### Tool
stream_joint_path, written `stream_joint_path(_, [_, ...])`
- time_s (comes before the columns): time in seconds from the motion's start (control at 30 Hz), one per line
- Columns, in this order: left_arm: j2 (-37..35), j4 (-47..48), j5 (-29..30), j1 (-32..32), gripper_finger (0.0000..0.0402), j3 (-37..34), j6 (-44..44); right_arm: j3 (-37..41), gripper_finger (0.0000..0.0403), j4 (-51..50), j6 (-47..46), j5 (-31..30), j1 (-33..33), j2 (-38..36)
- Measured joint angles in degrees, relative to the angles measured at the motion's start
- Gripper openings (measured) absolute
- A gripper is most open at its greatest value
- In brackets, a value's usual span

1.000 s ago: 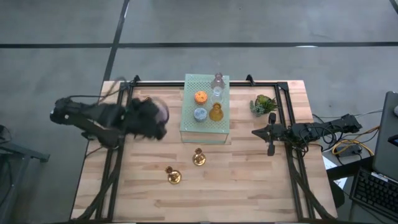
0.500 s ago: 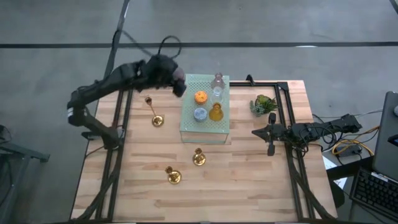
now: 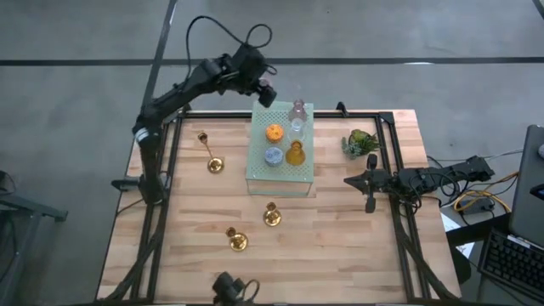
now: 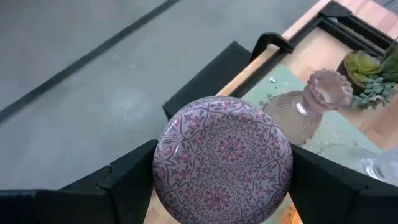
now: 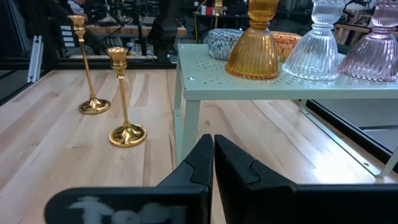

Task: Stock candles on shelf
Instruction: Put the pink scented candle and aligned it with the other yellow scented candle on the shelf

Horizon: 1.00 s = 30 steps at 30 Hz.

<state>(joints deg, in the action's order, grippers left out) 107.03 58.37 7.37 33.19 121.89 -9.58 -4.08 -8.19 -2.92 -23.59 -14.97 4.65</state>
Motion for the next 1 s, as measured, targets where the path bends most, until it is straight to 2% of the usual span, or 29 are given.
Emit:
stream_joint_path(0.17, [5.26,1.29,-2.1,-0.14,0.0312,4.45,0.79,0.0,0.0008,0.0,0.06,0.0,0.01,-0.01])
stream_joint_path(0.37, [8.51,2.66,-3.79,-0.01,0.0312,5.29,0.76,0.0,0.0008,0.0,0.05,0.0,-0.01,0.0])
stream_joint_path(0.8, [8.87,2.26,-8.11,0.06,0.0312,3.31,1.08,0.0,0.0008,0.0,0.0,0.0,0.0,0.01])
stream_joint_path(1.0, [8.85,1.03,-10.27,-0.31,0.0312,-0.05,0.91,0.0,0.0008,0.0,0.09,0.0,-0.01,0.01])
